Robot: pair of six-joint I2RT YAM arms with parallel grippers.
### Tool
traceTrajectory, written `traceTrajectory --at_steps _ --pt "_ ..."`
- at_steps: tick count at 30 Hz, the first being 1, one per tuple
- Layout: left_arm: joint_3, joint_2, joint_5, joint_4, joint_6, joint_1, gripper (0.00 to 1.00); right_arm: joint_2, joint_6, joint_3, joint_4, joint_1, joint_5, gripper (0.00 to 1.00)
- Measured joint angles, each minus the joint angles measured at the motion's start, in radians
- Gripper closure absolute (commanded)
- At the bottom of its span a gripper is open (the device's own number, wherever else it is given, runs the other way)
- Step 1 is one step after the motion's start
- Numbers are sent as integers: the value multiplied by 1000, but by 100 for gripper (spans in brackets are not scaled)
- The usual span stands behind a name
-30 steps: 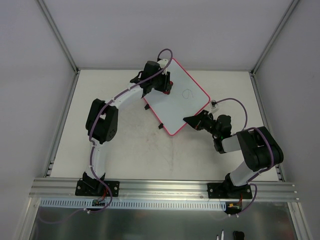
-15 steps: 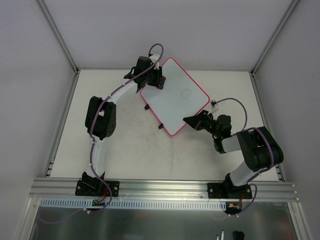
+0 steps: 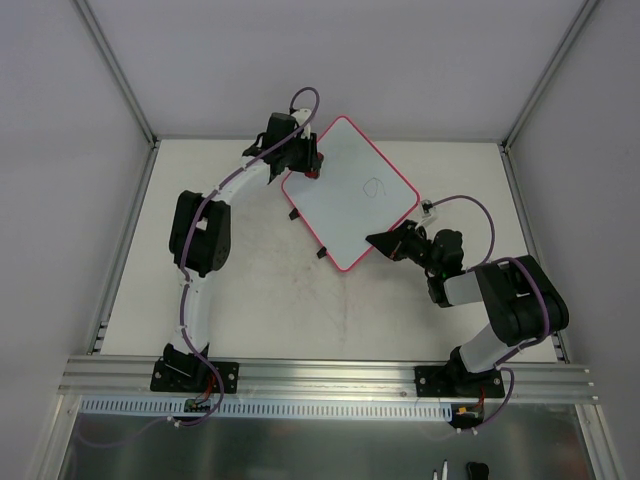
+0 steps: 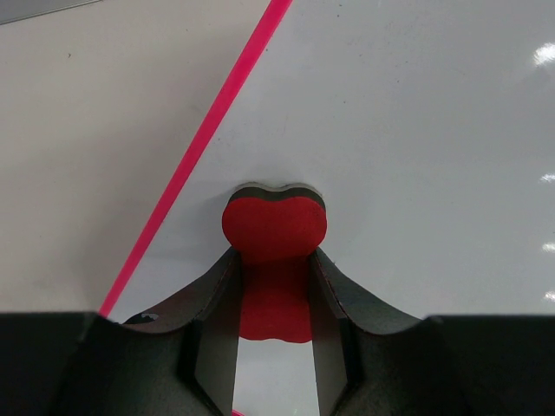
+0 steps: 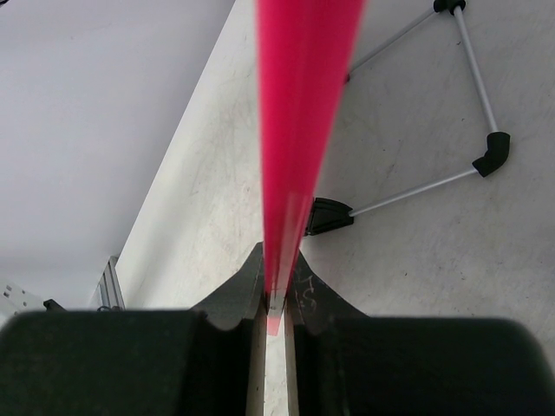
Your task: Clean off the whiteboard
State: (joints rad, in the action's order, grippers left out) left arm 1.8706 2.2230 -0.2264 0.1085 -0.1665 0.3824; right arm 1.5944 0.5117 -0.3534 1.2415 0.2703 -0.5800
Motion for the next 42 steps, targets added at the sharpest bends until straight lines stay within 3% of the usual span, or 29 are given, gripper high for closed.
traceTrajectory --at_steps 8,22,29,42 --pt "-4 -3 10 -6 -3 25 76 0 2 0 0 0 0 100" --pt "-154 -127 32 -108 -28 185 76 0 5 0 -2 0 0 100" --pt "-214 -140 13 -147 -53 142 76 0 5 0 -4 0 0 100" --pt "-283 -119 2 -121 -107 -45 76 0 -8 0 -4 8 -6 100"
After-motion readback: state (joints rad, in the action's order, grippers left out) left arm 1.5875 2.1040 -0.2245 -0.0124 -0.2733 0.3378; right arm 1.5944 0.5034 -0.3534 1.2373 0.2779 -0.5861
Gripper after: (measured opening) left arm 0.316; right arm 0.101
